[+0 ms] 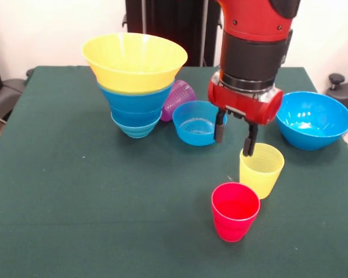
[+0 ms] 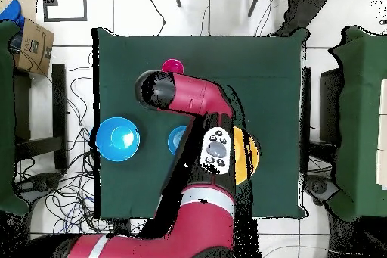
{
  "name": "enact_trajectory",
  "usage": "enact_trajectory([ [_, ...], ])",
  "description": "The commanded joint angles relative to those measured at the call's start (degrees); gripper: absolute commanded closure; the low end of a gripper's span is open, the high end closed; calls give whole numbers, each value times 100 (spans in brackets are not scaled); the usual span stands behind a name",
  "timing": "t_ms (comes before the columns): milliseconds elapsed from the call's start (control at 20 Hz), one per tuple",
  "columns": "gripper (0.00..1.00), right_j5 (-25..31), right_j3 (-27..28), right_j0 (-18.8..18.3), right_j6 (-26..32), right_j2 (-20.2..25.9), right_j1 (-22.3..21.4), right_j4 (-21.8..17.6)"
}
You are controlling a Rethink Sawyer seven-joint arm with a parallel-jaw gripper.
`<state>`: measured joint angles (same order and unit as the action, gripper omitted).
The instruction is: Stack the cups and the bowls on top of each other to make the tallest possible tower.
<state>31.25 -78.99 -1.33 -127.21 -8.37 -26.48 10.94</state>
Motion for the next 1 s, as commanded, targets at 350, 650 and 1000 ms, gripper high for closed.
enact_trajectory([
  [350, 0, -687, 281, 345, -1129, 31, 594, 190],
  [650, 0, -765, 199, 495, -1164, -53, 612, 319],
  [1000, 0, -737, 111, 521, -1010, -43, 552, 416],
])
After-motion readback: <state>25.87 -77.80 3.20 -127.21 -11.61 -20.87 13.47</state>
